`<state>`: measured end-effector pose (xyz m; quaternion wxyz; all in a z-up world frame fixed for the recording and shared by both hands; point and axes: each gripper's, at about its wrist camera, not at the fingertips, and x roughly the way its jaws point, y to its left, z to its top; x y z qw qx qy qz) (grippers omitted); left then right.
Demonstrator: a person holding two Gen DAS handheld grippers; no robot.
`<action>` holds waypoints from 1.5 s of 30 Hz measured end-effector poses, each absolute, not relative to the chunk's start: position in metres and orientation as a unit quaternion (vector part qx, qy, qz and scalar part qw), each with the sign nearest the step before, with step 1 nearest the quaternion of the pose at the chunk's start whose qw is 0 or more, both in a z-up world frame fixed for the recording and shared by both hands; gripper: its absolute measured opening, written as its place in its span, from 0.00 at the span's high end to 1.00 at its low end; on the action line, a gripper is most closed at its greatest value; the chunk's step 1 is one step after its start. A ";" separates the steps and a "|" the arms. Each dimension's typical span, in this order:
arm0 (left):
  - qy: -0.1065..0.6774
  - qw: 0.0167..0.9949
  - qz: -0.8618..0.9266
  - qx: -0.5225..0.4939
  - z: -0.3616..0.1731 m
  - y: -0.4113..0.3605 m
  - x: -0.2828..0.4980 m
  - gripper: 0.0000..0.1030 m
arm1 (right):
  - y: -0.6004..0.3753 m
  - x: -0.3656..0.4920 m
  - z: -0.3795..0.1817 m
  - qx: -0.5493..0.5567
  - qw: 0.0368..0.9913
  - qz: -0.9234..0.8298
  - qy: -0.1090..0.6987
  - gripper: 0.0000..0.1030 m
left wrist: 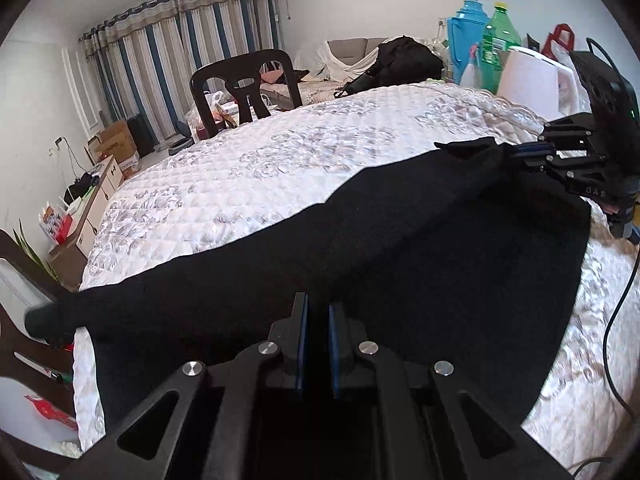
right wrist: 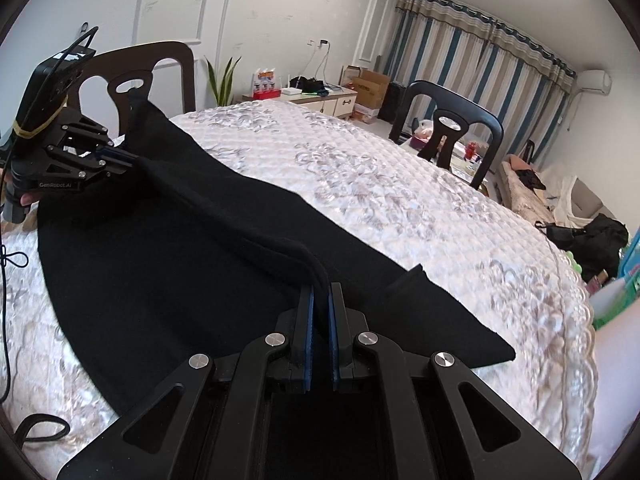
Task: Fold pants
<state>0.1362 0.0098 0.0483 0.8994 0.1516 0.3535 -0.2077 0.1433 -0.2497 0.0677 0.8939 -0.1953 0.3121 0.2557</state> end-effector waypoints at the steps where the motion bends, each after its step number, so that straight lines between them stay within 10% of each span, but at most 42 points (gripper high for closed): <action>1: 0.353 0.900 -0.208 0.151 0.048 0.009 0.132 0.89 | -0.250 0.138 0.068 -0.195 0.895 0.254 0.310 0.94; 45: 0.365 0.888 -0.237 0.150 0.023 -0.006 0.024 0.89 | -0.285 0.041 0.039 -0.171 0.901 0.225 0.328 0.94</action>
